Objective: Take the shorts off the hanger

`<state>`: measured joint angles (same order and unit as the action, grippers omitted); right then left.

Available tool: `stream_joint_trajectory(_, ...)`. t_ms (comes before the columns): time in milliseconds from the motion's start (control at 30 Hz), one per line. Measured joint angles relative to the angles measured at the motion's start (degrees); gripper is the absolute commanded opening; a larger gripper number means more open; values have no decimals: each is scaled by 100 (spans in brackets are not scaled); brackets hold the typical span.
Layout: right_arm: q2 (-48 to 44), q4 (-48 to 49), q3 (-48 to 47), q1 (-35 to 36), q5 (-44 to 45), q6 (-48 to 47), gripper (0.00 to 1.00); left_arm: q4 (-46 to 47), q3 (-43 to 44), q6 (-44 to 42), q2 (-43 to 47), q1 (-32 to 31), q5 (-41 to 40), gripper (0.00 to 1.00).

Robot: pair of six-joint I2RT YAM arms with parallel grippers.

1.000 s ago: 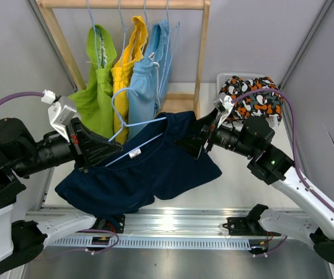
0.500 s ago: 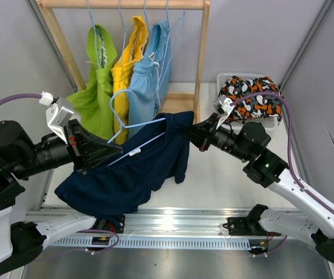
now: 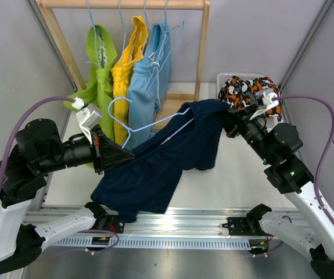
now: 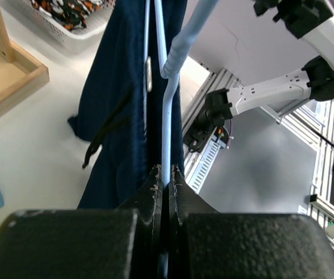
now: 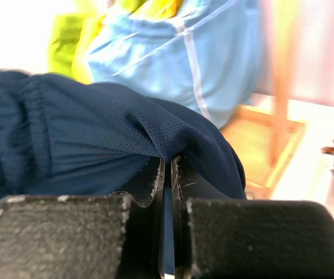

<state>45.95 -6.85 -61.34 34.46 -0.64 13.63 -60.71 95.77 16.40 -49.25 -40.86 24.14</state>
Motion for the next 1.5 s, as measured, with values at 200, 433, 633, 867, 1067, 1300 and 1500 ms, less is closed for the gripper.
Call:
stream_joint_trajectory(200, 22, -323, -142, -1161, -452, 409, 0, 101, -306, 17, 17, -87, 26, 0)
stream_joint_trajectory(433, 164, -584, -155, -1589, -914, 769, 0, 330, -319, 15, 68, -90, -9, 0)
stream_joint_trajectory(633, -61, -398, 168, -1613, -1445, 1003, 0, 560, -321, 33, 57, -103, -343, 0)
stream_joint_trajectory(867, -501, -133, 946, 540, -1279, 1014, 0, 3075, -2100, 612, 581, -127, -944, 0)
stream_joint_trajectory(1067, 15, -573, 636, 2430, -92, 466, 0, 4715, -2933, 785, 11, -157, -1816, 0)
stream_joint_trajectory(1300, 546, -1294, -1097, 2264, 1803, -461, 0, 3504, -1613, 415, -483, -407, -2822, 0)
stream_joint_trajectory(1500, 2330, -1591, -4557, -267, 2085, -1274, 0, 2275, -1331, 404, 490, -540, -3213, 0)
